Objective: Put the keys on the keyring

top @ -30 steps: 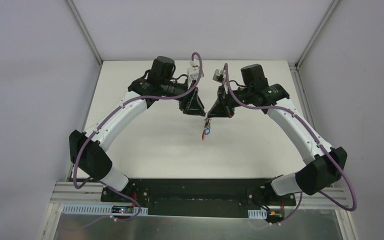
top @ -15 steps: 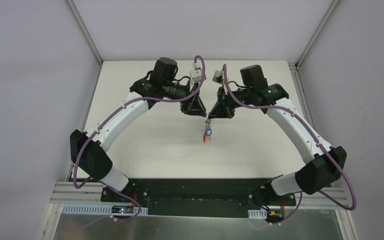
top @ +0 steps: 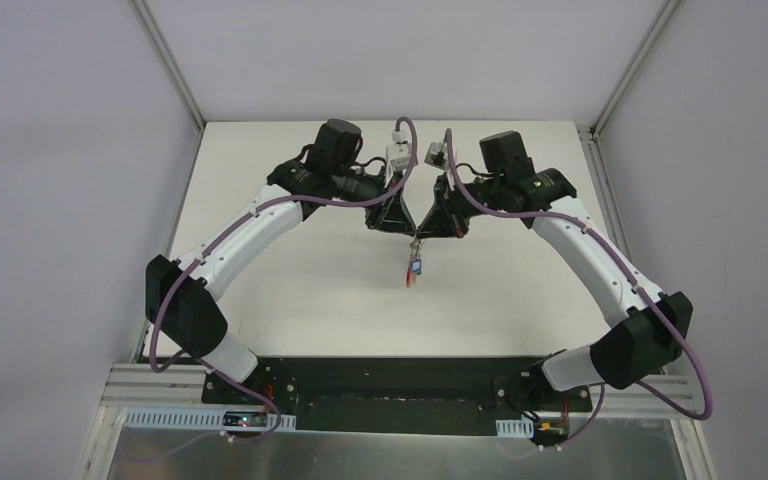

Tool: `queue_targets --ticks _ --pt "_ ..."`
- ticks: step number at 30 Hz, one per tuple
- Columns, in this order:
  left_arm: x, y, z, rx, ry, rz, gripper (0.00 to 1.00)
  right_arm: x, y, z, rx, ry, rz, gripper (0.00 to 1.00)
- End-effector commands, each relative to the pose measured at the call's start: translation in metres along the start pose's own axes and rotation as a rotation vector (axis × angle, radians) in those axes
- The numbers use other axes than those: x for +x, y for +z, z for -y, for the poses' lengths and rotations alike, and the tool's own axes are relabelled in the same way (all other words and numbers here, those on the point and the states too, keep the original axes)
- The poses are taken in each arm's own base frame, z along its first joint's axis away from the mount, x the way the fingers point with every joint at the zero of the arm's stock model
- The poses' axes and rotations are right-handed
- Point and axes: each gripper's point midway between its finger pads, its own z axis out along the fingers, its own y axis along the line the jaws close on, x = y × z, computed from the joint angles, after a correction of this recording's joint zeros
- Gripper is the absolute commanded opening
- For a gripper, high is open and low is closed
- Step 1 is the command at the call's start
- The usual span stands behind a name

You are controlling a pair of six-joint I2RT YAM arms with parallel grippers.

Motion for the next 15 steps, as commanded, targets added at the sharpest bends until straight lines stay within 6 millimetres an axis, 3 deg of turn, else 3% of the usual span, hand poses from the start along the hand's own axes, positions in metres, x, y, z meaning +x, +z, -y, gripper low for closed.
queue_targets --ticks 1,6,11,15 --pt "-0.005 0.004 0.006 0.048 0.036 0.016 0.11 -0.011 0.0 -0.006 -0.019 -0.038 0.038 0.0" --pt "-0.004 0.006 0.007 0.059 0.027 0.013 0.0 -0.011 0.0 -0.005 -0.01 -0.037 0.04 0.0" --pt "-0.008 0.005 0.008 0.064 0.009 0.022 0.0 -0.012 -0.003 -0.001 0.001 -0.017 0.057 0.0" --pt "-0.02 -0.001 0.006 0.049 -0.01 0.075 0.0 -0.019 -0.017 0.001 -0.005 0.012 0.124 0.16"
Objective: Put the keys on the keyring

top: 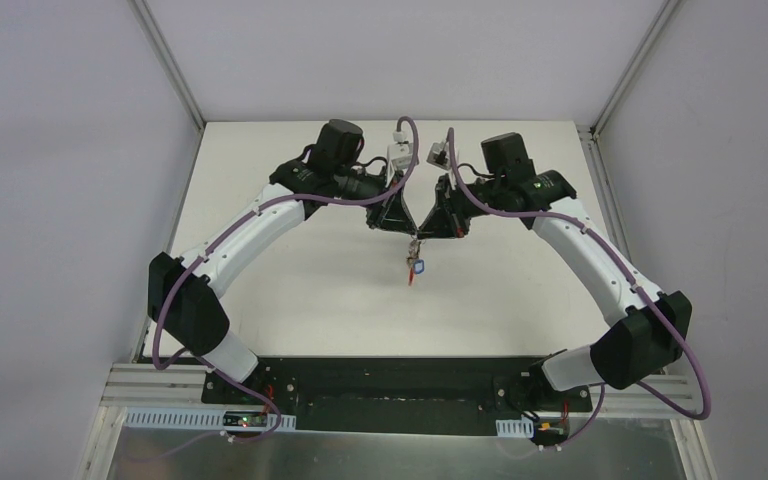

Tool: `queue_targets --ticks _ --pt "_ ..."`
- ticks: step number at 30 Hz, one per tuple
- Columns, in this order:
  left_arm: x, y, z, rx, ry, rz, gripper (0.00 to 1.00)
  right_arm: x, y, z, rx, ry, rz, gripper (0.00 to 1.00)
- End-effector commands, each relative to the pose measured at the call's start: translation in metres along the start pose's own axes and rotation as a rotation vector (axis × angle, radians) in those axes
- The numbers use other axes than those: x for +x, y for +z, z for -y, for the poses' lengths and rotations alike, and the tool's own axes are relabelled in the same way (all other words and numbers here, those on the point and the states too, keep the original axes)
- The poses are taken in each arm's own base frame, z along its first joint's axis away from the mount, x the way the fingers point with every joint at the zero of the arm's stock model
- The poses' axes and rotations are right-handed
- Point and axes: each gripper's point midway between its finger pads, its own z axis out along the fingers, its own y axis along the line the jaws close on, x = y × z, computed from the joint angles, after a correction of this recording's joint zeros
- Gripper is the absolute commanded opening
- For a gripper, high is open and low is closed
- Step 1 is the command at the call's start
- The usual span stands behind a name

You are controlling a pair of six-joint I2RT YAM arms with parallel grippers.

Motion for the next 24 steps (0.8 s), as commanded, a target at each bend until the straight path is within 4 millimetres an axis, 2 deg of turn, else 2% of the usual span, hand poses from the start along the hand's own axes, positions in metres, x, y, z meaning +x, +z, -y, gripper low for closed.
queue_targets --ticks 1,5,7,13,21,24 --pt "-0.025 -0.006 0.009 0.048 -0.005 0.096 0.0 -0.024 -0.02 -0.003 -0.012 -0.027 0.125 0.2" --pt "-0.042 -0.012 0.01 0.076 -0.058 0.179 0.0 -0.029 -0.034 -0.002 -0.024 -0.007 0.182 0.32" --pt "-0.049 -0.013 0.013 0.099 -0.078 0.22 0.0 -0.031 -0.037 -0.002 -0.032 0.001 0.201 0.35" --pt "-0.066 -0.014 0.021 0.16 -0.112 0.321 0.0 -0.037 -0.041 -0.002 -0.056 0.005 0.229 0.36" --pt "-0.066 -0.016 0.026 0.178 -0.112 0.333 0.0 -0.037 -0.042 0.001 -0.049 -0.01 0.232 0.36" --pt "-0.066 -0.016 0.026 0.182 -0.109 0.336 0.0 -0.037 -0.044 -0.001 -0.063 -0.015 0.237 0.33"
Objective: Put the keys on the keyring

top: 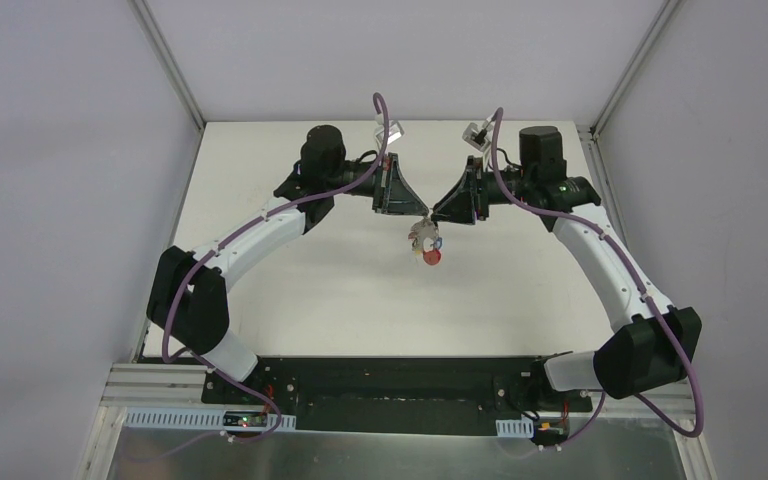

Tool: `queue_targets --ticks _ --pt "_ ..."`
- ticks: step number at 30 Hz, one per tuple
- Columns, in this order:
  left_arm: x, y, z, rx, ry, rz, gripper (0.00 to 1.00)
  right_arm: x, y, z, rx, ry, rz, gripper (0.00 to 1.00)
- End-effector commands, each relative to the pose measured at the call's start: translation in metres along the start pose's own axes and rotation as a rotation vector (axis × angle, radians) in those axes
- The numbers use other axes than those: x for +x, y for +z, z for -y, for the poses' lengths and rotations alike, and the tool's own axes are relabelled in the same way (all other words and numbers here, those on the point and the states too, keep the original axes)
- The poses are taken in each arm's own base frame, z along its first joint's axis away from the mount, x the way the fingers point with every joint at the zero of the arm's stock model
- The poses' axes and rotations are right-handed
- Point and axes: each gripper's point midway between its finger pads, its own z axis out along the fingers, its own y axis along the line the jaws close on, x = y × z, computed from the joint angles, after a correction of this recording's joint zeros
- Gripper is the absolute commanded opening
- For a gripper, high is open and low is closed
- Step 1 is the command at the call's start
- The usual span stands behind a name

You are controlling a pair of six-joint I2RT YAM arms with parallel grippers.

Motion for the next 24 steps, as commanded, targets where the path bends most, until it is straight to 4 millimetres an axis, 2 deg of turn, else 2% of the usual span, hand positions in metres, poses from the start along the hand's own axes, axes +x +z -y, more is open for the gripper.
queue_targets --ticks 1,8,20,24 --pt "-0.0201 -0.007 0.0351 0.078 0.109 0.044 0.0 -0.0087 -0.0071 -0.0137 -0.047 -0.054 0.033 0.3" --pt "-0.0215 -0.0066 0.0354 0.081 0.11 0.048 0.0 -0.0036 -0.0067 -0.0146 -0.062 -0.048 0.028 0.17" --pt "-0.0193 -0.0054 0.0302 0.073 0.104 0.05 0.0 -0.0083 -0.0048 -0.0186 -0.101 -0.025 0.041 0.15" --pt "-0.0175 -0.0052 0.0282 0.07 0.103 0.046 0.0 -0.0098 -0.0043 -0.0194 -0.112 -0.018 0.045 0.03"
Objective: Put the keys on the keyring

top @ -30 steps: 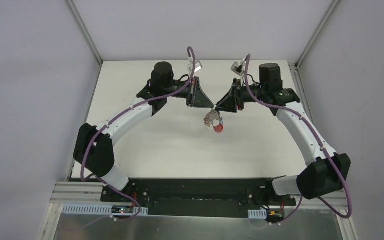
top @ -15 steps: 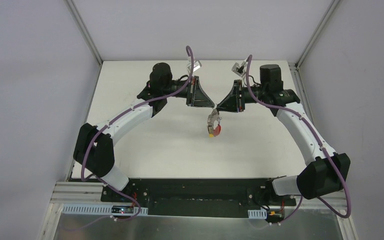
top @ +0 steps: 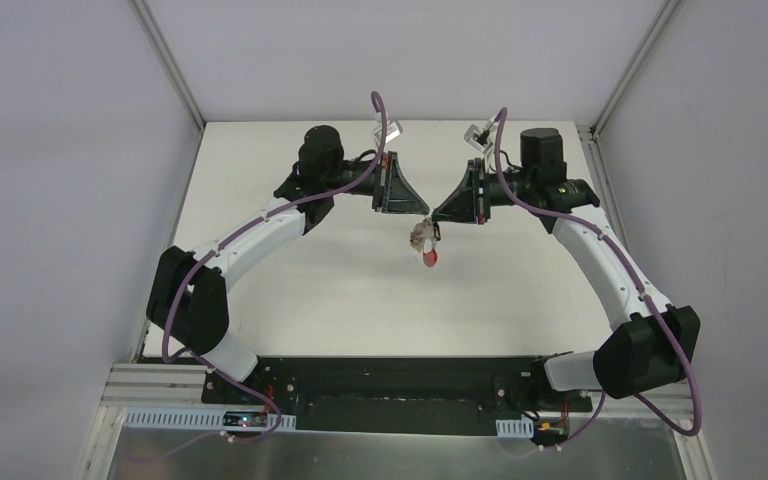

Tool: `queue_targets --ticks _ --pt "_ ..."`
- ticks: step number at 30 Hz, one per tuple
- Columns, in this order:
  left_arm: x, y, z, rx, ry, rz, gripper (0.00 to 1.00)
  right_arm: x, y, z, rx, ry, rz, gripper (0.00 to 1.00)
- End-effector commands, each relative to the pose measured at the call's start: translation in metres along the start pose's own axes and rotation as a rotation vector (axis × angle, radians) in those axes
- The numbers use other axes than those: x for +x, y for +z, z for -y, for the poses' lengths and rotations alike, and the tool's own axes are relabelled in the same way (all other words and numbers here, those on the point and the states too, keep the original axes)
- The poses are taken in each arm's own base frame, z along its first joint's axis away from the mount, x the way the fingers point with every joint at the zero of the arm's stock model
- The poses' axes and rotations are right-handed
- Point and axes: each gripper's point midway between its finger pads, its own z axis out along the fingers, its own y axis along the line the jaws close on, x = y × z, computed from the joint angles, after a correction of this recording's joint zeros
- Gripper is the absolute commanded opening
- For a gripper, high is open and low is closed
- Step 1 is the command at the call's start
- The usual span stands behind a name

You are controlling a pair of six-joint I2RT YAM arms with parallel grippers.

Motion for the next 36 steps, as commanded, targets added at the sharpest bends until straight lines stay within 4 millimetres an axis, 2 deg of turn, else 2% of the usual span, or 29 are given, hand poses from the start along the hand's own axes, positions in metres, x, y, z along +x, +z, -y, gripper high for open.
queue_targets --ticks 1,10,17,21,24,36 --pt "-0.013 -0.005 0.023 0.049 0.103 0.026 0.0 -0.012 -0.003 -0.014 -0.053 -0.045 0.029 0.01" --pt "-0.005 -0.007 0.018 0.031 0.127 -0.013 0.0 -0.012 -0.005 -0.004 0.052 -0.084 -0.002 0.0" --pt "0.006 -0.015 0.013 -0.033 0.189 -0.095 0.18 0.001 0.005 -0.004 0.116 -0.148 -0.094 0.0" --pt "0.016 -0.021 0.008 -0.073 0.217 -0.154 0.28 0.001 0.008 -0.003 0.135 -0.173 -0.131 0.0" --pt "0.017 -0.024 0.007 -0.089 0.266 -0.173 0.33 0.003 0.011 -0.002 0.146 -0.174 -0.167 0.0" --pt "0.015 -0.022 0.0 -0.086 0.398 -0.213 0.38 0.02 0.02 -0.009 0.099 -0.13 -0.26 0.0"
